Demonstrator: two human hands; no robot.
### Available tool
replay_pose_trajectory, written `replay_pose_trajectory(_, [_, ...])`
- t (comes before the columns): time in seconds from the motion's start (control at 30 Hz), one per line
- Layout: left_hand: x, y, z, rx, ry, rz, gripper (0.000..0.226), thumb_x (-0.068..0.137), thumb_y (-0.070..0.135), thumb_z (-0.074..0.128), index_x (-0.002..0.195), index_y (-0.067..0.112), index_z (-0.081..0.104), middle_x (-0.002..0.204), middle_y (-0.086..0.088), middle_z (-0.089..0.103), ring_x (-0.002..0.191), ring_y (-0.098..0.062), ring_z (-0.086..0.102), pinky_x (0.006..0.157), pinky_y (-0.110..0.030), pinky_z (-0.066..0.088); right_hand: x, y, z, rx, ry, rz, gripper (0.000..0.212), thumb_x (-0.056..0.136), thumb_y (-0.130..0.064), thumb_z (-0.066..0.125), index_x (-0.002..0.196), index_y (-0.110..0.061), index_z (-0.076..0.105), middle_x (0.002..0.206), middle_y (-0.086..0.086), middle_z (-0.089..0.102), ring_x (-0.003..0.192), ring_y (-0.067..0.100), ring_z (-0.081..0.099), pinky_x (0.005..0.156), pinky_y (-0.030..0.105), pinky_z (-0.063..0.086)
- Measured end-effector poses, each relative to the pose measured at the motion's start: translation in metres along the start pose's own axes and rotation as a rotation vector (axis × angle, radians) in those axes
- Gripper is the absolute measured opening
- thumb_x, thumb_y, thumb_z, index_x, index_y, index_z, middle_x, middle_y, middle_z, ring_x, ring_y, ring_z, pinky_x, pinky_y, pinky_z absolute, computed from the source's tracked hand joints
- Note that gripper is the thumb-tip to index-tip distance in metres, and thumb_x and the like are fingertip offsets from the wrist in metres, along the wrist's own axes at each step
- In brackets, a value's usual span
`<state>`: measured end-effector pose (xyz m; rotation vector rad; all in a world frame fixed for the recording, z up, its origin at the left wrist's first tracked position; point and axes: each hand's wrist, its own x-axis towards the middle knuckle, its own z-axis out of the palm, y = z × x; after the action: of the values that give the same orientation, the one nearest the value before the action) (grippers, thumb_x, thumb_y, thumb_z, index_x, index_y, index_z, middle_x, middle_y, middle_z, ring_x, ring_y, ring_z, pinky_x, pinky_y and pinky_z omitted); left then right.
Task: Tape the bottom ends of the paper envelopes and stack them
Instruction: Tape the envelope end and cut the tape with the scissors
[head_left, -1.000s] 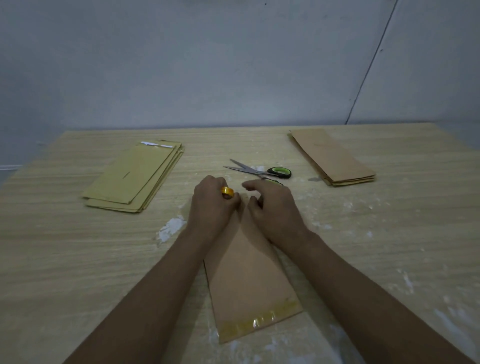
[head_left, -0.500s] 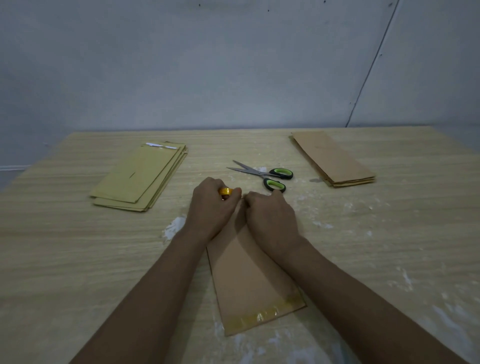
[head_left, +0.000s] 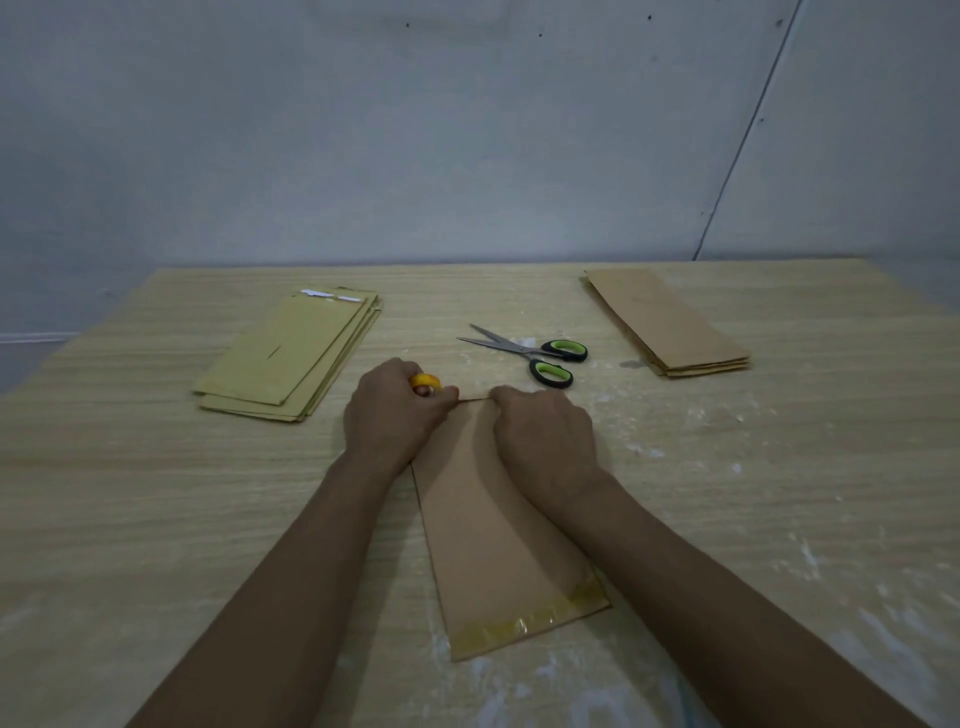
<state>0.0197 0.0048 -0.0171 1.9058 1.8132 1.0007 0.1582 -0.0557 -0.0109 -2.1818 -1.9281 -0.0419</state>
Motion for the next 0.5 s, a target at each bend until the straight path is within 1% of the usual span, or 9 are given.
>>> replay_pose_trajectory(0.1, [-0.001,-0.002,0.001,0.015,-0.036,0.02,0.042,0.075,0.042,0.075,0.062,0.013,0.048,0.067,-0.004,0.053,0.072,-0.026,0.054,0.055,-0.033,0.031,0.0,0.001,0.001,0.0,0.004,-0.002,0.041,0.101,-0.015,0.032,0.138,-0.021,0.049,0.121,0.006,0.062,0.114,0.029,0.054,0.077,0.036,0.034])
replay_pose_trajectory(0.2, [0.0,-0.002,0.002,0.038,-0.036,0.022,0.04,0.077,0.04,0.074,0.065,0.012,0.049,0.068,-0.002,0.053,0.073,-0.025,0.052,0.055,-0.033,0.029,-0.003,0.002,0.006,-0.018,0.025,-0.028,0.046,0.103,-0.018,0.032,0.149,-0.025,0.037,0.14,0.001,0.053,0.124,0.032,0.047,0.088,0.038,0.041])
replay_pose_trajectory(0.23, [0.0,-0.001,0.002,0.048,-0.038,0.022,0.039,0.077,0.04,0.074,0.065,0.012,0.05,0.069,-0.001,0.052,0.073,-0.024,0.051,0.054,-0.032,0.028,-0.003,0.001,0.006,-0.039,0.04,-0.037,0.047,0.103,-0.018,0.032,0.15,-0.024,0.036,0.143,0.0,0.051,0.126,0.033,0.045,0.09,0.039,0.042])
replay_pose_trajectory(0.27, [0.0,-0.001,0.002,0.055,-0.04,0.025,0.038,0.077,0.04,0.074,0.065,0.013,0.05,0.068,0.0,0.052,0.072,-0.023,0.051,0.053,-0.032,0.028,-0.002,0.0,0.006,-0.041,0.082,-0.071,0.047,0.101,-0.016,0.032,0.147,-0.021,0.041,0.141,0.001,0.053,0.124,0.035,0.047,0.089,0.04,0.043])
replay_pose_trajectory(0.33, [0.0,-0.002,0.002,0.061,-0.045,0.037,0.04,0.077,0.04,0.074,0.063,0.014,0.048,0.066,0.0,0.051,0.071,-0.024,0.05,0.052,-0.032,0.027,0.001,-0.001,0.008,0.01,0.134,-0.173,0.049,0.089,-0.011,0.033,0.129,-0.012,0.062,0.125,0.008,0.066,0.106,0.037,0.059,0.08,0.042,0.051])
replay_pose_trajectory(0.37, [0.0,-0.002,0.002,0.061,-0.046,0.04,0.041,0.077,0.039,0.074,0.062,0.014,0.046,0.065,0.0,0.05,0.07,-0.024,0.049,0.051,-0.032,0.026,0.003,0.001,0.012,0.067,0.16,-0.238,0.05,0.084,-0.009,0.035,0.122,-0.008,0.067,0.118,0.011,0.069,0.099,0.037,0.063,0.078,0.043,0.053])
replay_pose_trajectory(0.4, [0.0,-0.002,0.002,0.06,-0.047,0.039,0.042,0.076,0.039,0.074,0.061,0.014,0.045,0.065,0.0,0.049,0.07,-0.024,0.049,0.051,-0.032,0.026,0.004,0.002,0.012,0.103,0.106,-0.261,0.05,0.083,-0.007,0.037,0.123,-0.007,0.066,0.117,0.013,0.07,0.1,0.036,0.063,0.082,0.043,0.053])
replay_pose_trajectory(0.47, [0.001,-0.002,0.002,0.055,-0.049,0.037,0.042,0.077,0.039,0.074,0.061,0.015,0.043,0.065,0.0,0.048,0.071,-0.024,0.049,0.052,-0.033,0.026,0.003,0.002,0.009,0.069,-0.002,-0.282,0.051,0.088,-0.01,0.038,0.134,-0.009,0.06,0.129,0.011,0.065,0.113,0.033,0.059,0.093,0.043,0.048])
replay_pose_trajectory(0.5, [0.001,-0.001,0.002,0.05,-0.05,0.038,0.042,0.077,0.038,0.074,0.06,0.015,0.043,0.065,0.0,0.047,0.071,-0.025,0.049,0.052,-0.033,0.026,0.003,0.003,0.007,0.045,-0.011,-0.293,0.052,0.089,-0.013,0.036,0.136,-0.011,0.057,0.134,0.01,0.062,0.117,0.032,0.058,0.096,0.043,0.046])
